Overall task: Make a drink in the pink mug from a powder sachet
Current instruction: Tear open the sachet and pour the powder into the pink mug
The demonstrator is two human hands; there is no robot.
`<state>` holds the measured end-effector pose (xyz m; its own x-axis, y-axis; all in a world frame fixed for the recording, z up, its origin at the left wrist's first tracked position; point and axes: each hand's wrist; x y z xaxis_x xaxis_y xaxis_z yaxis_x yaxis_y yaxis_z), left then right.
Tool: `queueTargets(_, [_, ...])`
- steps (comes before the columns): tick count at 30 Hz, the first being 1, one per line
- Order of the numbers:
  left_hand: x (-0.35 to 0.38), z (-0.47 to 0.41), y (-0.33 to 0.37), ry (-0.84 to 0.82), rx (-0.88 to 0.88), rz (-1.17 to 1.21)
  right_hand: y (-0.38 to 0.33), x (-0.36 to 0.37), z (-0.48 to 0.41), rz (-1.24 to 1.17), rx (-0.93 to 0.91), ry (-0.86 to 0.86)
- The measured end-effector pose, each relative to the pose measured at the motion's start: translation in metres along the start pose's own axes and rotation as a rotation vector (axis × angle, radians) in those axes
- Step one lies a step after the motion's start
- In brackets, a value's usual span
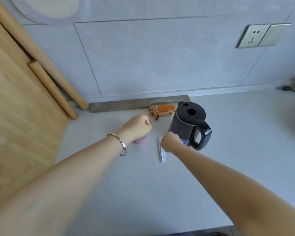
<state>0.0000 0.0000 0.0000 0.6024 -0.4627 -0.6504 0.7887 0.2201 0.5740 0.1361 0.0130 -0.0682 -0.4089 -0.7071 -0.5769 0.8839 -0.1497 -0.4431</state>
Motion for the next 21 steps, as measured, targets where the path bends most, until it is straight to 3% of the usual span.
queueTargets(9, [0.02,-0.017,-0.025,-0.031,-0.065,0.061,0.023,0.051,-0.038,0.007,0.198,0.021])
queueTargets(13, [0.024,-0.025,-0.035,-0.068,-0.094,0.087,0.033,0.049,-0.042,-0.151,0.217,-0.015])
queueTargets(17, [0.032,-0.022,-0.033,-0.101,-0.098,0.143,0.038,0.035,-0.027,-0.368,0.12,-0.165])
queueTargets(21, [0.031,-0.012,-0.018,-0.181,-0.049,0.291,0.035,0.015,0.011,-0.451,-0.103,-0.222])
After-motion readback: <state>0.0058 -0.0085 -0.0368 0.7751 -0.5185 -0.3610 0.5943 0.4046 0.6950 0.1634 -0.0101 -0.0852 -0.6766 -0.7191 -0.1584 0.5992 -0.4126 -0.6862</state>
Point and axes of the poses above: each hand's wrist, its own z-axis away from the middle knuckle, its own x-axis out of the palm, y = z × x, and after that the axes turned 15 degrees about -y, right-handed
